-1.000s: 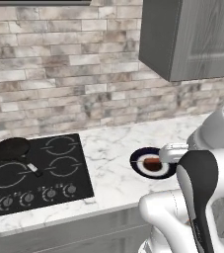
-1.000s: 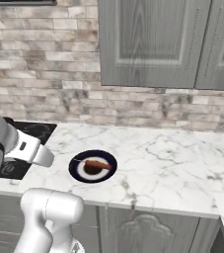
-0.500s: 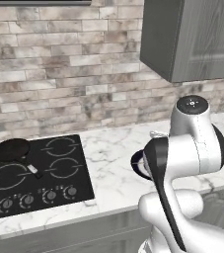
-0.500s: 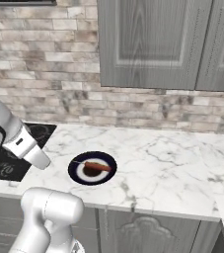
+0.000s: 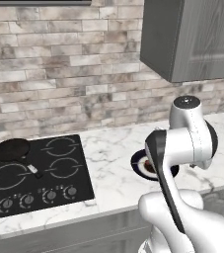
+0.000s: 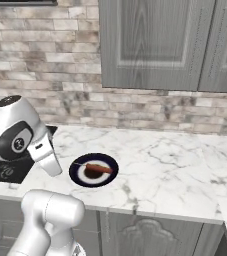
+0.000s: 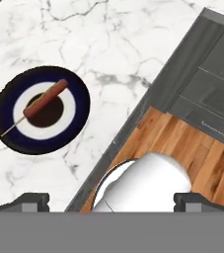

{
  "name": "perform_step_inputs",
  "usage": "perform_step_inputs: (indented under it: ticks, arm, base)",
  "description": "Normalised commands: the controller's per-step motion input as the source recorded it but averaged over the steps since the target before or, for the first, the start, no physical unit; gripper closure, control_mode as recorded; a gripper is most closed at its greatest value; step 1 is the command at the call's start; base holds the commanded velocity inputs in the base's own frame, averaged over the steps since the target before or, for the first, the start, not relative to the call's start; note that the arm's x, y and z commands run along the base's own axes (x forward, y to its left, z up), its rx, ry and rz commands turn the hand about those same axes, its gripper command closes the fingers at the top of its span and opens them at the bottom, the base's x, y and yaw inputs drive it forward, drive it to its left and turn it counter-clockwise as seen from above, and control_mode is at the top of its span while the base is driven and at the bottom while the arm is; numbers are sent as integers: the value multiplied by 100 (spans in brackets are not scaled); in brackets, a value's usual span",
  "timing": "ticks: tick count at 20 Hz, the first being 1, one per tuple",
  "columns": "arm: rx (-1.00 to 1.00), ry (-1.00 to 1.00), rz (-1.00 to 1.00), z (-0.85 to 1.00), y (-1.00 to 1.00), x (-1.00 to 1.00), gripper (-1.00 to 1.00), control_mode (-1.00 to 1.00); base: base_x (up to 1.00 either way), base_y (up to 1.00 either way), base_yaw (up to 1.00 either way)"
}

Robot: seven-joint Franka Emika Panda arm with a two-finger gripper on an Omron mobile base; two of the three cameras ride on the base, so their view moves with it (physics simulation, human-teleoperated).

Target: Place the cold items (mushroom and squash) from the fridge in one tupperware on the dining counter. Place the warm items (kebab skewer and hot dog) in the stove area in another tupperware.

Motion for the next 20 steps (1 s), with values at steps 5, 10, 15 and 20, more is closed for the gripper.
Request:
perform_step_inputs:
  ticks: [5,10,15,20]
  arm:
    - [0,0,0,-56,-13,48,-100,-100]
    - [3,0,0,-52,-12,54,-100,-100]
    - [7,0,0,-43,-18,56,-100,-100]
    - [7,0,0,-35,-19,51,-100,-100]
  base:
    - [0,0,0]
    - [0,0,0]
    - [0,0,0]
    - [0,0,0]
